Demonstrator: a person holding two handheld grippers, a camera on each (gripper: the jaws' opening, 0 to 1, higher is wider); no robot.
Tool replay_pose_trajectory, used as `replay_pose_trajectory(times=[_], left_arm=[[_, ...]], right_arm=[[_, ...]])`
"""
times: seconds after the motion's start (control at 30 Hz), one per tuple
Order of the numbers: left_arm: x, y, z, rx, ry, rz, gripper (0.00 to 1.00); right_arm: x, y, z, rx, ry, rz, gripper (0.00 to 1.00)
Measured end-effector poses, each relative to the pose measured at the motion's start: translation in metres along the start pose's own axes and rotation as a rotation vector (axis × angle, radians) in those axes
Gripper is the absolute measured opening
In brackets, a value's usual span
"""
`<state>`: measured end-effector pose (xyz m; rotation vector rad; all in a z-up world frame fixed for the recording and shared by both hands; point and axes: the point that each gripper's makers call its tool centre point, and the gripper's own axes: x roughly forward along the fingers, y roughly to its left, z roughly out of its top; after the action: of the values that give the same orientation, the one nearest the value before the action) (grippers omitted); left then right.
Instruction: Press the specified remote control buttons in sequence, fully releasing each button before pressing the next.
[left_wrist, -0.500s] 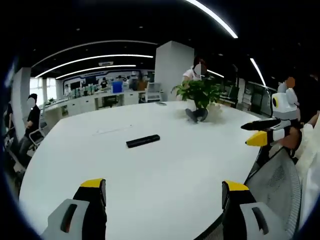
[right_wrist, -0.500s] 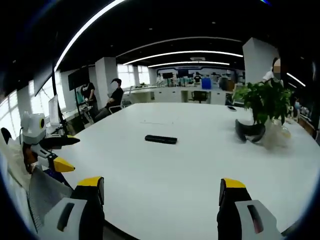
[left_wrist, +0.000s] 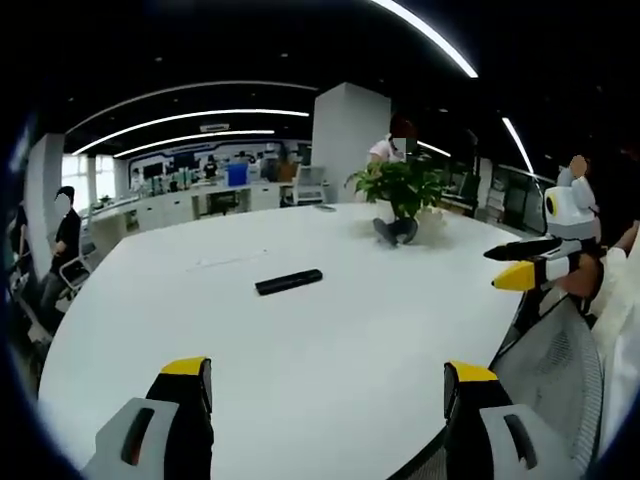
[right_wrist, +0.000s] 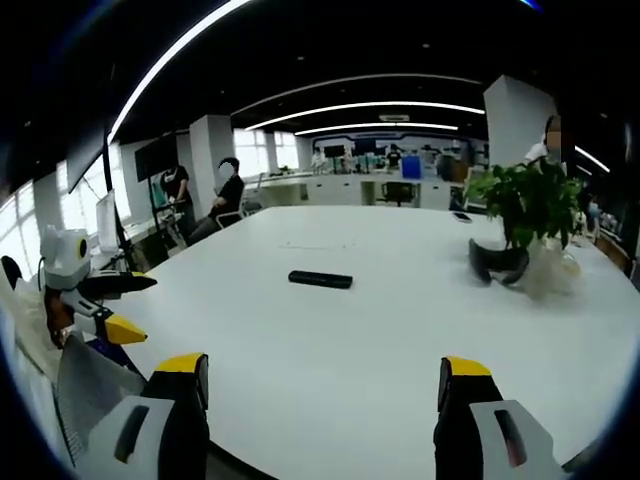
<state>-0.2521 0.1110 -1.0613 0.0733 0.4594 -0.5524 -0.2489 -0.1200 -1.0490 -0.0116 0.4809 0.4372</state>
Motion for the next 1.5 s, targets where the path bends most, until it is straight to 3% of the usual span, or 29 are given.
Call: replay_pose_trajectory(times=[1.5], left_arm=[[0.0015, 0.0051, -0.0018, 0.005, 0.008, -0.001, 1.0]], right_arm=[[0.0036, -0.0017, -0.0005, -0.015, 0.016, -0.005, 0.93]])
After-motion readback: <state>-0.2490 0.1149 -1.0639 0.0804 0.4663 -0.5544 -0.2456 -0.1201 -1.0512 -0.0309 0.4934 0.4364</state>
